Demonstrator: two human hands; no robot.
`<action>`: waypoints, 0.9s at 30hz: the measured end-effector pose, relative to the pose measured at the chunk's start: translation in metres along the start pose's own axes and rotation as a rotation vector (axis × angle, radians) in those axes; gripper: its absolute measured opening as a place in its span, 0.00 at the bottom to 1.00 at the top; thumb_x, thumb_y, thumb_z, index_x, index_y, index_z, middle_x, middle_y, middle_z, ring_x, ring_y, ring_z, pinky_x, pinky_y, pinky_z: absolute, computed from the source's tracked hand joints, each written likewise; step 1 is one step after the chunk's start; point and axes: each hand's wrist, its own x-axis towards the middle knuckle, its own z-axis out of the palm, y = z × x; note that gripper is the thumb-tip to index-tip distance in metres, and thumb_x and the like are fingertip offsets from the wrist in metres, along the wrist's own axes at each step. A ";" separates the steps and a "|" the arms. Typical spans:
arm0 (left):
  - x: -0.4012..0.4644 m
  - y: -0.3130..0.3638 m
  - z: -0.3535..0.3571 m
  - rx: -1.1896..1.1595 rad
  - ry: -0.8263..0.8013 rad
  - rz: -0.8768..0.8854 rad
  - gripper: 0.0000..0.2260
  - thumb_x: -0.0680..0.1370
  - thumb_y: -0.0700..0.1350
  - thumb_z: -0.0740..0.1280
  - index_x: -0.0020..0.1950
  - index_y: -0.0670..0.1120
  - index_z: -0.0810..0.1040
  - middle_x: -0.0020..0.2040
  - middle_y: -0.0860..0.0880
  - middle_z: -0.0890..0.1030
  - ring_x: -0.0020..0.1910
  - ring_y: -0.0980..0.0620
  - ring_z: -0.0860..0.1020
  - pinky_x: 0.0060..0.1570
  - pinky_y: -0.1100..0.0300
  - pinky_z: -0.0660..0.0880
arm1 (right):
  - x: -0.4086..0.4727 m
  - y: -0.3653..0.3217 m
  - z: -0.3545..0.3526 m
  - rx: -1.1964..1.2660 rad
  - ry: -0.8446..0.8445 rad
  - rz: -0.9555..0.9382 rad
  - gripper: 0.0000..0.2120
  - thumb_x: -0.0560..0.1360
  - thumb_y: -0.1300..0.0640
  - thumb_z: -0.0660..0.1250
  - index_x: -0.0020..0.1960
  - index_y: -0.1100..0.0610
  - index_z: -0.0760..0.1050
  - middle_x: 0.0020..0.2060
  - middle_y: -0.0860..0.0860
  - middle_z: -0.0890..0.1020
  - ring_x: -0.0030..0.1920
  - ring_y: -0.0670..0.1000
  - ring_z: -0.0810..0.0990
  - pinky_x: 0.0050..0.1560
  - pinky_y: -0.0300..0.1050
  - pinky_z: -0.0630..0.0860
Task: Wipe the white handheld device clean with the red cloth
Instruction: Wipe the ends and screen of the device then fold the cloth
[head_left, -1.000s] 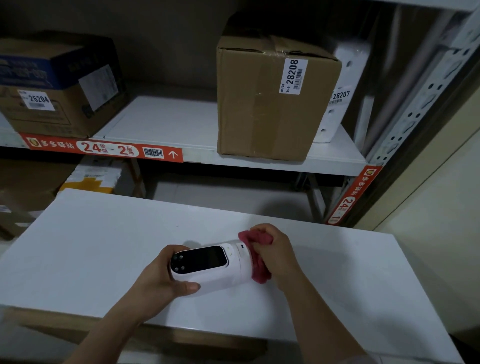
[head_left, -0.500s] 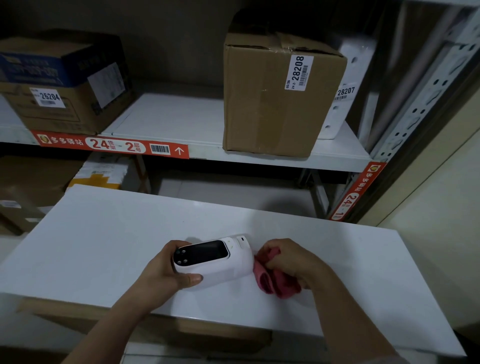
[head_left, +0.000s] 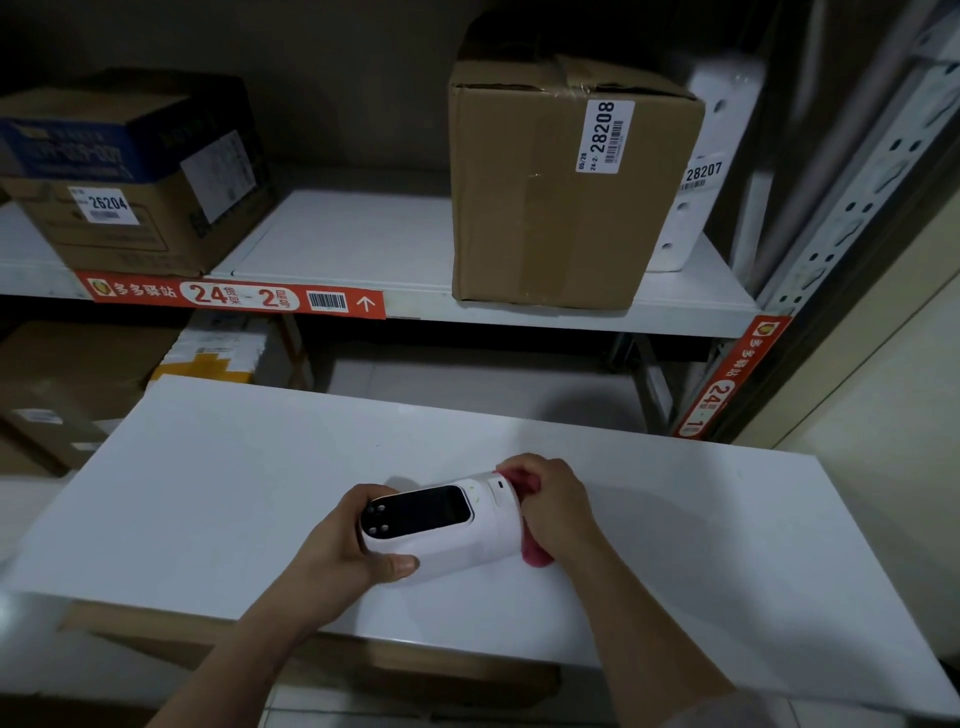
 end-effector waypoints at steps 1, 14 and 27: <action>0.000 0.001 0.001 0.001 0.010 0.002 0.24 0.68 0.36 0.76 0.58 0.52 0.72 0.53 0.53 0.79 0.52 0.56 0.77 0.48 0.63 0.74 | 0.000 0.000 -0.003 -0.091 -0.031 -0.012 0.17 0.71 0.68 0.60 0.51 0.52 0.82 0.47 0.50 0.81 0.45 0.49 0.77 0.46 0.36 0.70; 0.000 0.006 0.000 0.001 -0.011 0.029 0.22 0.69 0.35 0.75 0.58 0.51 0.73 0.53 0.52 0.78 0.51 0.55 0.77 0.42 0.68 0.72 | -0.012 -0.008 -0.060 0.157 -0.283 0.214 0.18 0.68 0.73 0.62 0.41 0.53 0.84 0.38 0.53 0.84 0.40 0.51 0.82 0.40 0.43 0.81; 0.004 0.004 0.001 0.047 0.028 0.048 0.24 0.68 0.37 0.76 0.58 0.53 0.72 0.52 0.54 0.78 0.51 0.58 0.76 0.44 0.68 0.71 | -0.007 -0.003 -0.026 -0.047 -0.197 0.190 0.16 0.71 0.66 0.58 0.42 0.54 0.82 0.41 0.52 0.83 0.43 0.51 0.81 0.45 0.41 0.75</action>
